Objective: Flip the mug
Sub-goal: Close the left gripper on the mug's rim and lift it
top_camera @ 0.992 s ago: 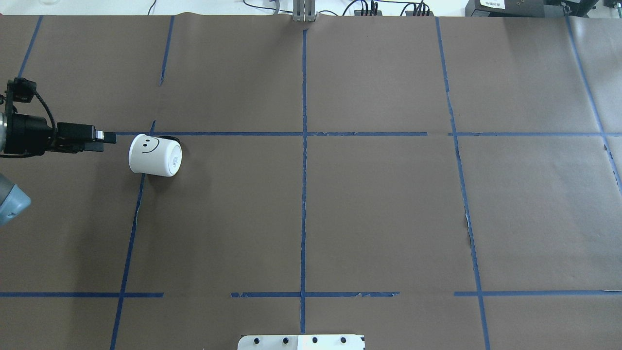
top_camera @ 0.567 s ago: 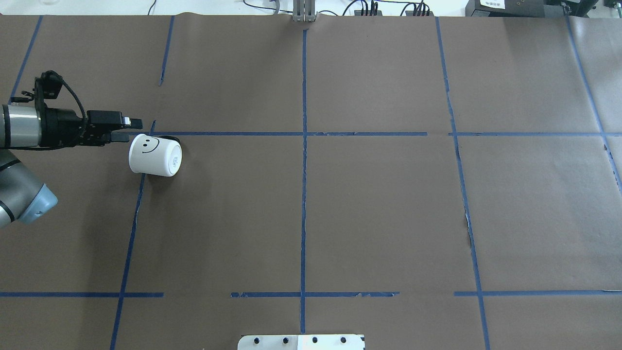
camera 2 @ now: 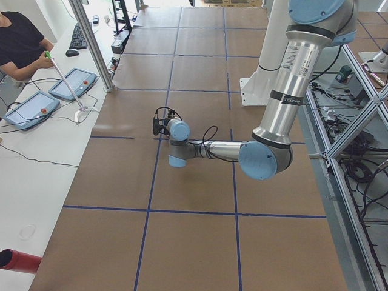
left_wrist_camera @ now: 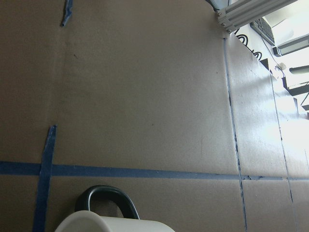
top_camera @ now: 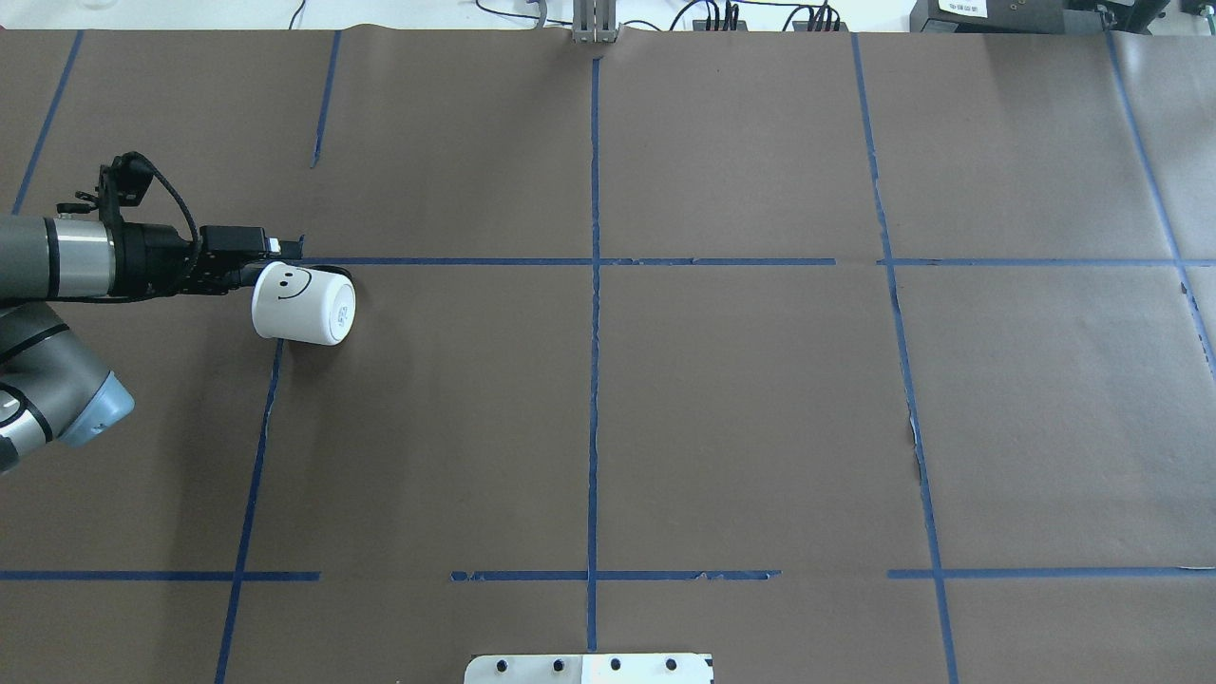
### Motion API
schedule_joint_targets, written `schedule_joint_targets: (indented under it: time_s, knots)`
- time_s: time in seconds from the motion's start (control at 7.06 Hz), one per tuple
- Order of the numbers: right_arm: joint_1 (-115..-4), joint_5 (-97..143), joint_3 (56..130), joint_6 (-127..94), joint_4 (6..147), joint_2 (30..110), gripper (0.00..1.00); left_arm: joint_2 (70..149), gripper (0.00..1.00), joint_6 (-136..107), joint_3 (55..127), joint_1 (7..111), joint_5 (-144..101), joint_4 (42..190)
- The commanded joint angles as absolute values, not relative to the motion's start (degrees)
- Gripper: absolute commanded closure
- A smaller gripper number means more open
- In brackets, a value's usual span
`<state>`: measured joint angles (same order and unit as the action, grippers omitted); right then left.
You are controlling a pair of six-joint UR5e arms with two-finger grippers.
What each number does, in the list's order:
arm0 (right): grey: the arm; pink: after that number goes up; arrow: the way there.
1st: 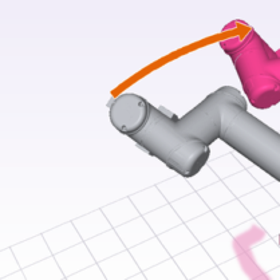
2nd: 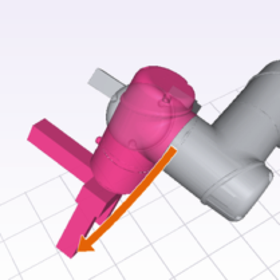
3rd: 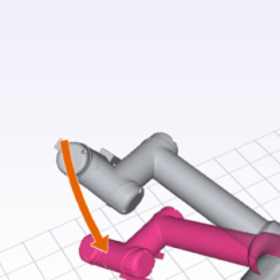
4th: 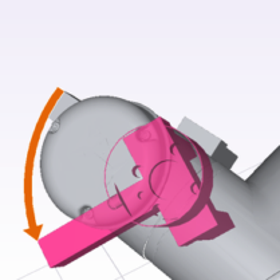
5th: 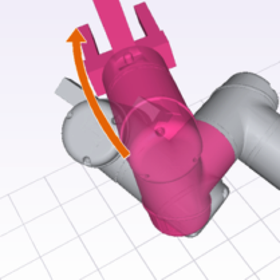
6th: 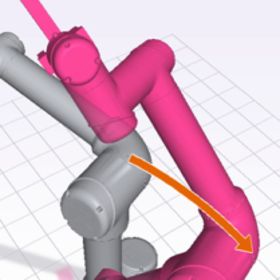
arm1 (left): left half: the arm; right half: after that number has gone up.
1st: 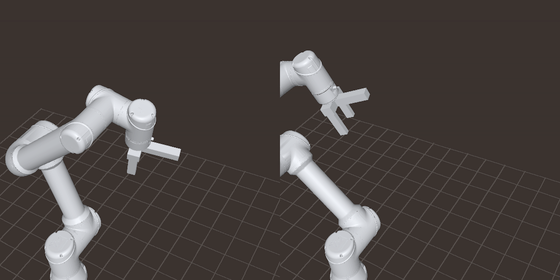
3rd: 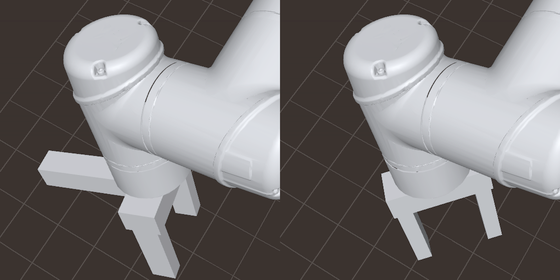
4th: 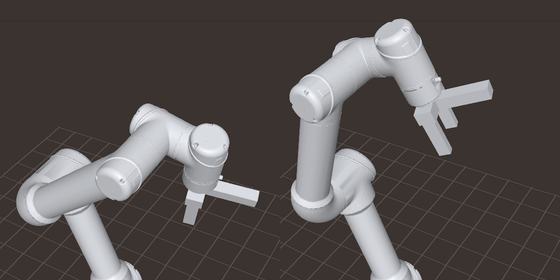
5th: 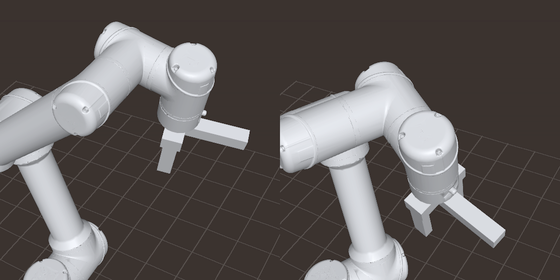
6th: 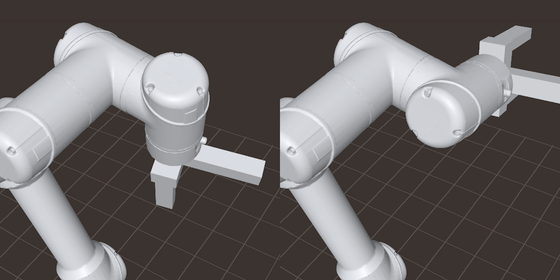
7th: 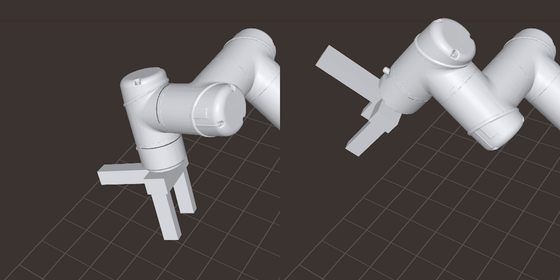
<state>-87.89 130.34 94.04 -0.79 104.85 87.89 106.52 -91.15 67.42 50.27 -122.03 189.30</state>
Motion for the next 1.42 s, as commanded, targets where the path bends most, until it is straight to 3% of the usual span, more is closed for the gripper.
schedule_joint_targets:
  time_s: [0.0,0.42,0.71,0.85,0.99,1.28]
  knots:
    - [-87.89,130.34,94.04,-0.79,104.85,87.89,0.0,106.17,0.0,-91.14,67.24,49.58,-122.34,189.23]
    - [-87.89,130.34,94.04,-0.79,104.85,87.8,0.0,106.35,0.04,-91.23,67.59,48.08,-122.34,189.23]
    - [-87.89,130.34,94.04,-0.79,104.85,87.89,0.0,106.26,0.44,-91.32,67.85,48.08,-122.43,189.23]
    - [-87.89,130.34,94.04,-0.79,104.85,87.89,0.0,106.17,0.57,-91.23,68.03,48.08,-122.52,189.23]
    - [-87.89,130.34,94.04,-0.79,104.85,87.8,0.0,106.17,0.66,-91.23,68.46,48.08,-123.91,189.23]
    - [-87.89,130.34,94.13,-0.79,104.85,87.89,0.0,106.7,0.72,-91.49,68.99,48.08,-124.19,189.23]
